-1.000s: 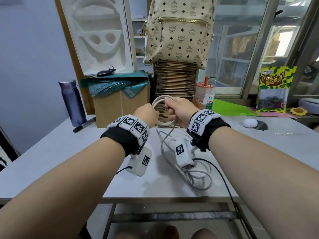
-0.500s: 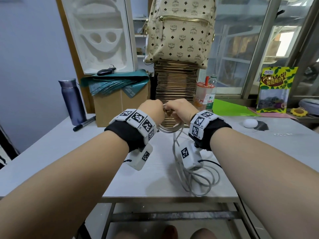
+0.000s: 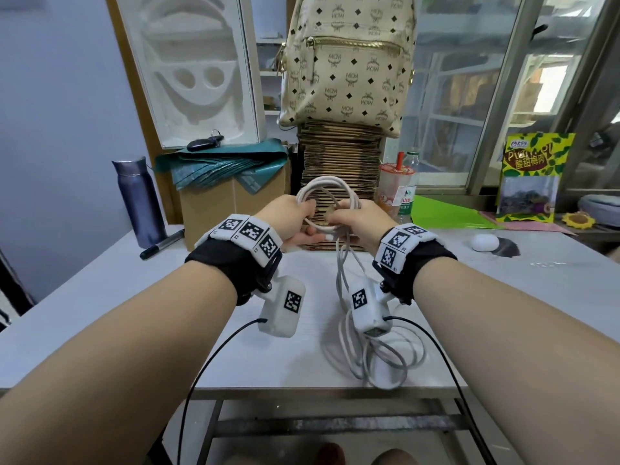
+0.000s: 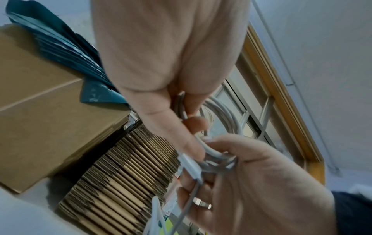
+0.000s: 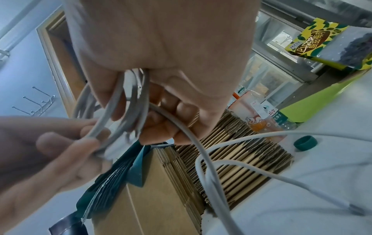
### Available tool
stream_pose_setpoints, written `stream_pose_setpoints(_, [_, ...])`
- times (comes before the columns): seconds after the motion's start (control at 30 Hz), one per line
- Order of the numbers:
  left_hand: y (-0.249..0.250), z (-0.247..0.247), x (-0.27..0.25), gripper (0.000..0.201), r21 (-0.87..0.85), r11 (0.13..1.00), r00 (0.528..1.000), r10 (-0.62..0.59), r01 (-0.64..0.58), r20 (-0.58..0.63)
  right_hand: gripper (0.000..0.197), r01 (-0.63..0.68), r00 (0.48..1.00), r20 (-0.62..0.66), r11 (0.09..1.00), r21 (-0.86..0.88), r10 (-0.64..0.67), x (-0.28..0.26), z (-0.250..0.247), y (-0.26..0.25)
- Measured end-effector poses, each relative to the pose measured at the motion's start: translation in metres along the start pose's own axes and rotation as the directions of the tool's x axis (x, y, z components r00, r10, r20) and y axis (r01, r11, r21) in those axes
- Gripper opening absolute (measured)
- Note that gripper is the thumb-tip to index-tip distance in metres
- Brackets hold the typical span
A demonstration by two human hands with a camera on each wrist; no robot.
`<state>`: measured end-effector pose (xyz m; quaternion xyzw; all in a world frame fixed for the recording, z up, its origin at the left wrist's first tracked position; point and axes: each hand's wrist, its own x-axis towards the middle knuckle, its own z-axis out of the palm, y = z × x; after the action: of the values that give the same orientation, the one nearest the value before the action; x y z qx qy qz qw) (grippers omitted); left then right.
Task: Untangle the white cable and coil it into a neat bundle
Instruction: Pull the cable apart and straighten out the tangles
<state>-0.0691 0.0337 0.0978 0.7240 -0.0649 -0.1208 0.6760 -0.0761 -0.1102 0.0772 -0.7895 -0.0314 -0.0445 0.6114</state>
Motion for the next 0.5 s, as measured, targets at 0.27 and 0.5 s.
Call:
stream_pose_setpoints(0.27, [-0.003,-0.002,0.002,0.012,-0.253,0.967,0.999,0.033,-0.03,0.006,0.017,-0.032,0.999,-0.013,0.995,0.096,0.034,0.0,0.007,0.0])
stream_pose_setpoints(0.5, [-0.014,-0.006,0.004,0.018,0.003,0.998,0.995,-0.056,0.057,-0.078,0.012,0.017,1.0,0.012,0.998,0.052,-0.017,0.005,0.005,-0.001])
